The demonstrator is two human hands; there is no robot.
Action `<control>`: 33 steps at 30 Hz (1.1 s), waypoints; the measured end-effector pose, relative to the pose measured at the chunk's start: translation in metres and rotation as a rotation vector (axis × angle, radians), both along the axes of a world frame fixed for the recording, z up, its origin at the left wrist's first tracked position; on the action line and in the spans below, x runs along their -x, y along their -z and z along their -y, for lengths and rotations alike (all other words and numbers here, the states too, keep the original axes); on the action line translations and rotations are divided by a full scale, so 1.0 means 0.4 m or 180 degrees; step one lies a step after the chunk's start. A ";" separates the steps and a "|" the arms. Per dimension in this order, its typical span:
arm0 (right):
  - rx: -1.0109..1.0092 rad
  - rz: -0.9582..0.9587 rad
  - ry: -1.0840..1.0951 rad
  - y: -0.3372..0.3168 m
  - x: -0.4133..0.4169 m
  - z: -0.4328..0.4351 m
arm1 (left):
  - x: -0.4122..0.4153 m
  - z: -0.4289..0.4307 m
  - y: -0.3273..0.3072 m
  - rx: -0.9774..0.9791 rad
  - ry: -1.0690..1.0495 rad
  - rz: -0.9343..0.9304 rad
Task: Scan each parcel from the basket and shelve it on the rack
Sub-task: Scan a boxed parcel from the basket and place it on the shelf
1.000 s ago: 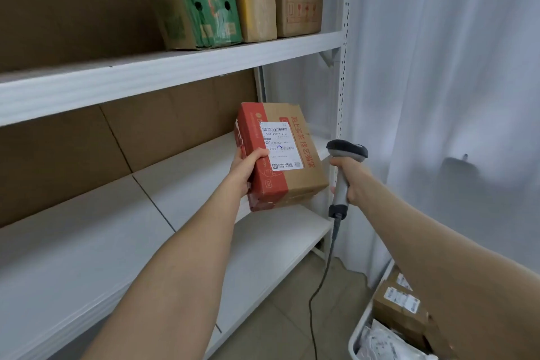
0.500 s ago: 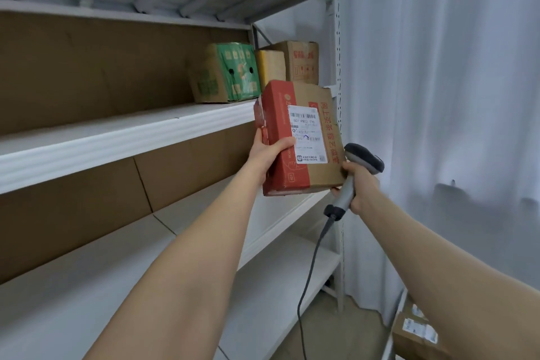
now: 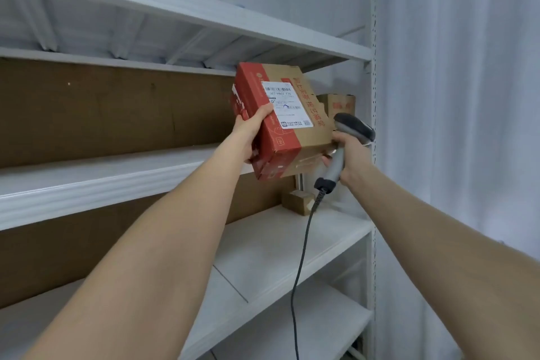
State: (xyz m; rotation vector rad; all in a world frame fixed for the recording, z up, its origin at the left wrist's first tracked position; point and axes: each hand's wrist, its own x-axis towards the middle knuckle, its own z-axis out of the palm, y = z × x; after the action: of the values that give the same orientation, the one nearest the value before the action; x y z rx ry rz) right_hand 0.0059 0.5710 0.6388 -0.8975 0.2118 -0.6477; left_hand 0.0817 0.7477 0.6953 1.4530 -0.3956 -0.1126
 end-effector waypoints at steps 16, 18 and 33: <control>0.0347 0.0153 -0.0857 -0.206 -0.233 -0.139 | -0.214 -0.156 -0.147 0.0190 -0.0911 -0.0393; 0.0384 0.0028 -0.0794 -0.215 -0.267 -0.131 | -0.264 -0.159 -0.149 0.0163 -0.0966 -0.0503; 0.0775 -0.0478 -0.0842 -0.183 -0.418 -0.137 | -0.442 -0.153 -0.124 -0.0679 -0.0867 -0.0905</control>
State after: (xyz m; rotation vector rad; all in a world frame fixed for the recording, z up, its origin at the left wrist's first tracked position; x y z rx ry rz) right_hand 0.1731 0.6260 0.7119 -1.1872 0.1465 -0.3641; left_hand 0.2586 0.8088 0.7449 1.6596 0.0496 -0.1427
